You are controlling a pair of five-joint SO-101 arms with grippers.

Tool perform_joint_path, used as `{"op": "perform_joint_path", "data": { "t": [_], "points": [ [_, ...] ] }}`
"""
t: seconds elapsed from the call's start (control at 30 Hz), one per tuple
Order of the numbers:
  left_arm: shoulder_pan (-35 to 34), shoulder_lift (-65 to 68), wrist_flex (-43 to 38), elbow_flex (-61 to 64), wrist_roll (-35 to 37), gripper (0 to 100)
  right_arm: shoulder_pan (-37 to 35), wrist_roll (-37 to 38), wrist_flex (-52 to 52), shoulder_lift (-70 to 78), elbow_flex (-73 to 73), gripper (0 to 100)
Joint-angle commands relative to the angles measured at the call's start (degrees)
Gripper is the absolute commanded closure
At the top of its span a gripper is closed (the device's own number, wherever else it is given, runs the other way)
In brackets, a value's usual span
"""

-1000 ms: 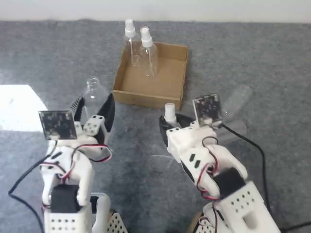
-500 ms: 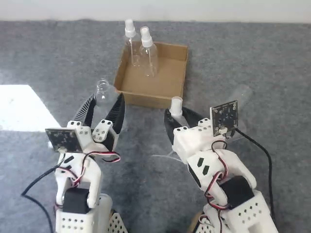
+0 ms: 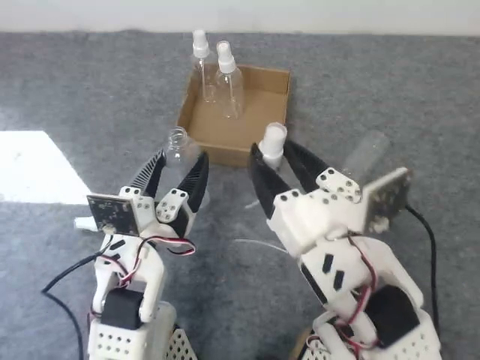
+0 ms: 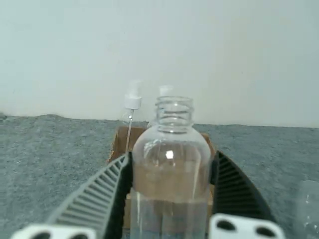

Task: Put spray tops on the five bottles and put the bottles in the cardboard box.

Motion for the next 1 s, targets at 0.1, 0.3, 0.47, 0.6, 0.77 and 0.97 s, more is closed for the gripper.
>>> {"op": "perform_joint_path", "data": {
  "t": [0.1,0.3,0.47,0.6,0.77,0.97],
  "points": [
    [2.20,-1.14,-1.49,-0.57,0.26,83,-4.00,3.96,-4.35,9.80,-16.62,99.2],
    [2.37,-1.14,-1.49,0.04,0.26,83,-4.00,4.04,-4.35,25.10,-31.03,99.2],
    [2.37,-1.14,-1.49,0.31,0.26,83,-4.09,8.26,-4.44,34.33,-39.03,99.2],
    [2.55,-1.14,-1.58,0.31,0.26,83,-4.09,10.90,-4.44,40.48,-44.40,99.2],
    [6.51,-1.14,-1.58,0.31,-2.64,83,-4.09,13.10,-4.44,46.46,-49.76,99.2],
    [9.05,-1.14,-1.58,0.40,-5.19,83,-5.23,13.98,-4.18,52.26,-54.15,99.2]
  ]
}}
